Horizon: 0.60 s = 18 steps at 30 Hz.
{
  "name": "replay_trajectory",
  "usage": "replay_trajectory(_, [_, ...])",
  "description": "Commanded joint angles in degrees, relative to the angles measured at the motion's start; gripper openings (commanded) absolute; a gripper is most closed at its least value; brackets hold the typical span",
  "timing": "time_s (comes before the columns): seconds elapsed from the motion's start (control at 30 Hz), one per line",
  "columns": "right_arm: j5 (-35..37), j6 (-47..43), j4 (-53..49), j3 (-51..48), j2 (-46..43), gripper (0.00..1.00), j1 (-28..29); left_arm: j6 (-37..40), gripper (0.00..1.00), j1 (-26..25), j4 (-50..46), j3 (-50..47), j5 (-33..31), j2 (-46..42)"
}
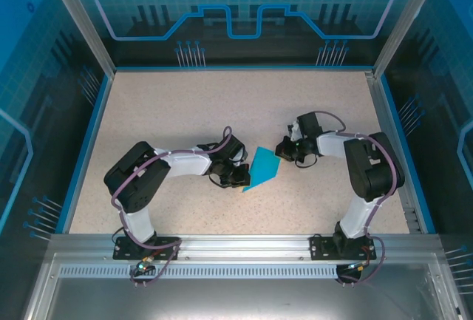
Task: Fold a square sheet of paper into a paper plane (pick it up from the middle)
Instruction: Fourth fold the wing at the center of the table, then turn over the paper at the center of the table.
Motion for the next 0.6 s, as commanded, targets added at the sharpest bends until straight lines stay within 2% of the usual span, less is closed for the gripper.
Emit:
replay_trajectory(0.0, [3.8, -0.81, -1.68, 1.83, -1.91, 0.05, -0.82, 0.22, 0.0, -0.14, -8.73, -1.41, -3.47, 3.35])
replay_trajectory(0.17, [3.83, 0.55, -2.54, -1.78, -8.74, 0.09, 0.19, 0.33, 0.01, -0.11, -7.99, -0.51, -2.55, 1.86])
replay_trajectory(0.27, [3.15, 2.33, -2.47, -5.02, -11.53, 0.16, 1.21, 0.74, 0.1, -0.03, -7.27, 1.72, -1.93, -0.44])
replay_trajectory(0.43, [0.64, 7.55, 0.67, -9.9, -14.74, 0.34, 2.47, 0.87, 0.26, 0.34, -2.41, 5.39, 0.38, -5.01])
replay_trajectory(0.57, [-0.09, 10.7, 2.24, -10.75, -15.63, 0.45, 4.34, 0.09, 0.36, 1.03, -0.15, 6.31, -2.16, -5.82])
